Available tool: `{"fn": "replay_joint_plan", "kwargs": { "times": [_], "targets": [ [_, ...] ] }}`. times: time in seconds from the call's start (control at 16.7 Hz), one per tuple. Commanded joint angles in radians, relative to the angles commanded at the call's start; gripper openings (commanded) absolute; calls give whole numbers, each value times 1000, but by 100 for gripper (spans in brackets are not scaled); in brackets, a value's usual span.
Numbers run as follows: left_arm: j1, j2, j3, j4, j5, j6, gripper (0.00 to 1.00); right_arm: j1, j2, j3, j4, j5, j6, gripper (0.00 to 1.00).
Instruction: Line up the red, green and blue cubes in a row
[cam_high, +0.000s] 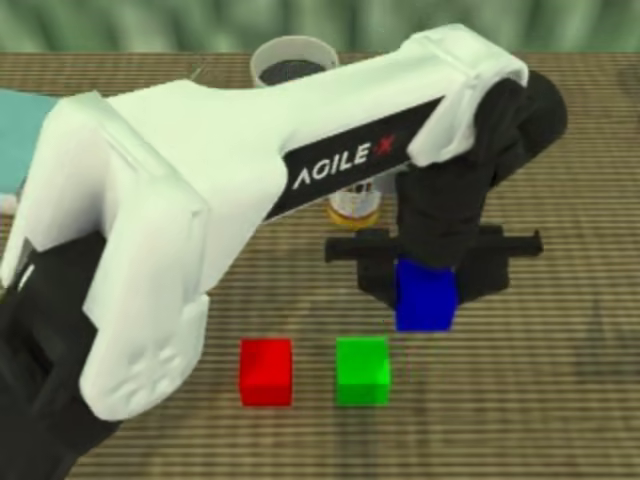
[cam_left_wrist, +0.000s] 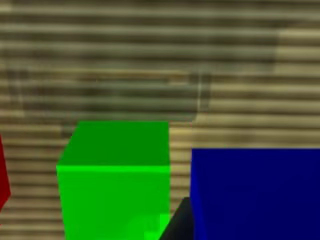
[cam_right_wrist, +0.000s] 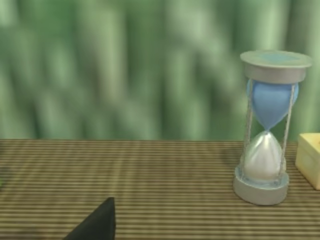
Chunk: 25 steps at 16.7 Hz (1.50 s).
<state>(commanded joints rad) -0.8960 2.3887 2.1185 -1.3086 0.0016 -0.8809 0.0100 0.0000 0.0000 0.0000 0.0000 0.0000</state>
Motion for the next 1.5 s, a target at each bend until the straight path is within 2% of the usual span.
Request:
{"fn": "replay_joint_plan", "kwargs": {
  "times": [0.18,0.48,0.9,1.2,1.5],
  "targets": [
    [-61,28,65,-27,-1,-66,0,0,0,0,0,0,0,100],
    [-60,25,61,-22,-1,-65,0,0,0,0,0,0,0,100],
    [-61,60,-122,197,0,-67,0,0,0,0,0,0,0,100],
    [-63,66,-145,221,-1,-67,0,0,0,0,0,0,0,100],
    [-63,66,-145,221,-1,-67,38,0,0,0,0,0,0,100]
  ]
}}
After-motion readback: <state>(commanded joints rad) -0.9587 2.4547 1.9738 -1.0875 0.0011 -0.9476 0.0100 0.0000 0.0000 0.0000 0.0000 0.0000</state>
